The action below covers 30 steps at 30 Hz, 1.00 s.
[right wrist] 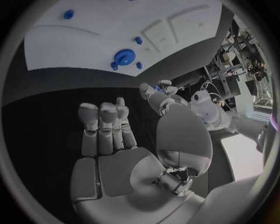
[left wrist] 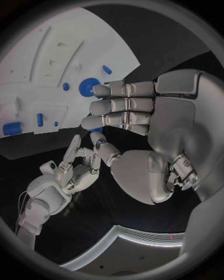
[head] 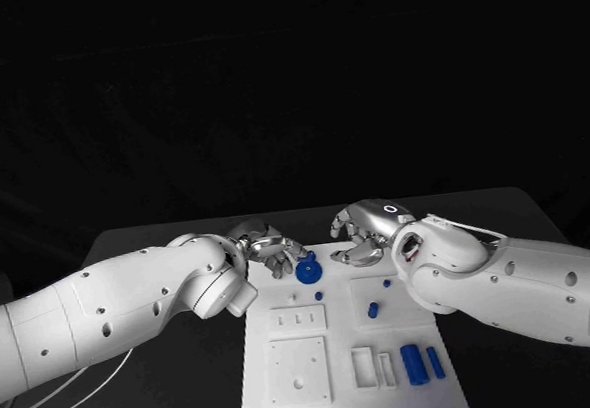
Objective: Assemble the parts on the task board
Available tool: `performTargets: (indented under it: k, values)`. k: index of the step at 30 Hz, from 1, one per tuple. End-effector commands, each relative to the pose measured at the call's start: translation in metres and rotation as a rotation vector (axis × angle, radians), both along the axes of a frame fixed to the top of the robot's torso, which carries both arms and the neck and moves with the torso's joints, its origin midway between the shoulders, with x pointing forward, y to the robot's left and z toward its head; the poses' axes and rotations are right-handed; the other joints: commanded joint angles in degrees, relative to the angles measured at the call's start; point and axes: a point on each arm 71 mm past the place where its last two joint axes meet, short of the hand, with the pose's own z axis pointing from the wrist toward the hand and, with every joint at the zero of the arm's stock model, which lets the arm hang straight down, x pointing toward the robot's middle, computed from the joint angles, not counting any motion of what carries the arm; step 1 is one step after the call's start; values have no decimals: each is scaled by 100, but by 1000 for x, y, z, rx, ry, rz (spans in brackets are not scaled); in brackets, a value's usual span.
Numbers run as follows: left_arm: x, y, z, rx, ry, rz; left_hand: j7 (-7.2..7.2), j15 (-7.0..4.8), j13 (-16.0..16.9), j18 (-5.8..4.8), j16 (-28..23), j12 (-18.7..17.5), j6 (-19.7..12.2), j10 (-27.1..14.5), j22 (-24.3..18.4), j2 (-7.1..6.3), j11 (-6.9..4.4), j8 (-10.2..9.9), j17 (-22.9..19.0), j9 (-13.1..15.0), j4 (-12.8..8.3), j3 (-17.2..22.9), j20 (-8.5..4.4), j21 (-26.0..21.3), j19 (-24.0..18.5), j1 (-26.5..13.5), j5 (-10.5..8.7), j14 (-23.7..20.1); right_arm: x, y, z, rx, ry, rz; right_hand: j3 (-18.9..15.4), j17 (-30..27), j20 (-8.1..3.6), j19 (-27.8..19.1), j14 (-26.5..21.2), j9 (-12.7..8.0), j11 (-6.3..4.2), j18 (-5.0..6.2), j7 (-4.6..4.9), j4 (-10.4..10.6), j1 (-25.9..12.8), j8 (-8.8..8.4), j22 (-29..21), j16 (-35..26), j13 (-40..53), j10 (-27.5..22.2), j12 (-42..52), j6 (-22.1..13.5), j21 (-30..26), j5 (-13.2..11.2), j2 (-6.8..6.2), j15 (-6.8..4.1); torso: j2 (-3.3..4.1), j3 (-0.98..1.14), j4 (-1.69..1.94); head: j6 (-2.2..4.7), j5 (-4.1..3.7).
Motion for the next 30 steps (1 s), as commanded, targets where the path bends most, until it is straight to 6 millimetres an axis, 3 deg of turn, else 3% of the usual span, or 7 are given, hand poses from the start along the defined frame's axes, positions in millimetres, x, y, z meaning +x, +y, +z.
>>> performTargets:
  k: [1, 10, 13, 23, 30]
  values:
    - [1, 1, 3, 50, -56, -4, -439, -44, 26, -79, 49, 57, 508, 53, 108, -58, -60, 18, 11, 183, 1, 39, -372, 30, -25, 22, 26, 11, 0, -12, 5, 108, -38, 11, -85, 15, 35, 12, 39, 1, 4, 693, 54, -9, -71, -18, 13, -36, -20, -24, -32, -80, -42, 192, -4, 18, 3, 1, -6, -3, 26]
    - [-3, 8, -12, 199, -84, -5, -520, -126, 202, -102, 283, 354, 679, 99, 121, -144, -147, 48, 76, 378, 16, 19, -476, 199, 45, 42, -54, 110, 28, -70, 17, 335, 13, -81, -10, 19, 48, -29, 14, -4, 10, 693, 62, 24, 70, -26, 13, -118, -98, -55, -80, -101, -115, 602, 56, 24, -20, 8, -1, -57, 72]
    - [-6, 8, -18, 240, -82, -11, -559, -153, 306, -120, 426, 543, 769, 111, 123, -153, -182, 75, 122, 500, 31, 1, -513, 281, 42, 0, -80, 133, 38, -84, 23, 354, 2, -119, -21, 9, 109, -129, -52, -14, 46, 693, 98, 50, 95, -54, 16, -196, -212, -123, -198, -167, -176, 708, 99, 60, -24, 13, -1, -78, 67]
    - [-11, 3, -31, 258, -56, 3, -678, -276, 653, -123, 946, 1292, 955, 9, 124, -75, -303, 199, 238, 975, 14, -4, -661, 677, 74, -145, 26, 164, 53, -96, 31, 418, 7, -178, -114, 31, 132, -170, -63, -9, 54, 693, 106, -1, 128, -51, 45, -214, -283, -123, -215, -181, -185, 844, 155, 69, -39, 21, -8, -169, 84]
    - [-14, -3, -43, 287, -49, -8, -707, -307, 705, -112, 1093, 1527, 987, -49, 118, 3, -336, 221, 207, 1154, 5, 7, -703, 827, 77, -222, 59, 179, 59, -95, 31, 440, 26, -196, -169, 45, 139, -195, -72, -7, 58, 693, 110, -34, 133, -51, 62, -228, -315, -135, -212, -194, -197, 954, 186, 72, -40, 15, -2, -246, 87]
